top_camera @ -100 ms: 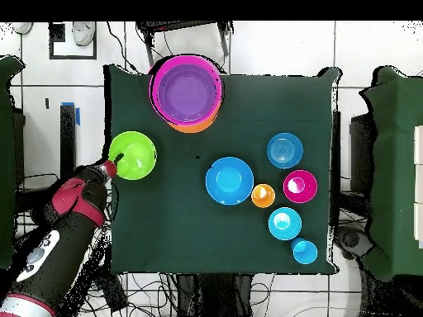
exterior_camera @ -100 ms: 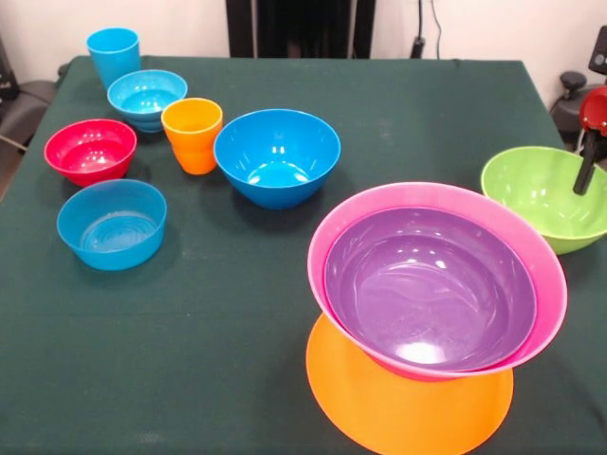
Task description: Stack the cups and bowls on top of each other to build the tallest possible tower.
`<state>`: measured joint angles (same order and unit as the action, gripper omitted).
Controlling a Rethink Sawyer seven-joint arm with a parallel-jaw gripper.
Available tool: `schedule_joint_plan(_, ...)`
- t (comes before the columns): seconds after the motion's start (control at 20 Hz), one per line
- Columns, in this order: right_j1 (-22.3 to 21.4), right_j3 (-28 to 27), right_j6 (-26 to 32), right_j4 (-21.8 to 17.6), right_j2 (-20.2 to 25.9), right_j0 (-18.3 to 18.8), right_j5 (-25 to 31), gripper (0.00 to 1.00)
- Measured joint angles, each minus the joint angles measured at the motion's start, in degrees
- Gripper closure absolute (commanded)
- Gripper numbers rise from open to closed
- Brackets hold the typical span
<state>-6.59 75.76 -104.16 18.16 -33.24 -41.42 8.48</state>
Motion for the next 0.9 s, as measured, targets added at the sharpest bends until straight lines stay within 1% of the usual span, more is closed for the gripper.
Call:
schedule_joint_plan(0.6, 0.26, 0.06, -0.06, 0.00, 0.01, 0.02, -0.01, 1.00)
schedule_joint_plan(0.9, 0.47, 0.13, -0.98, -0.01, 0.01, 0.01, -0.22, 1.00)
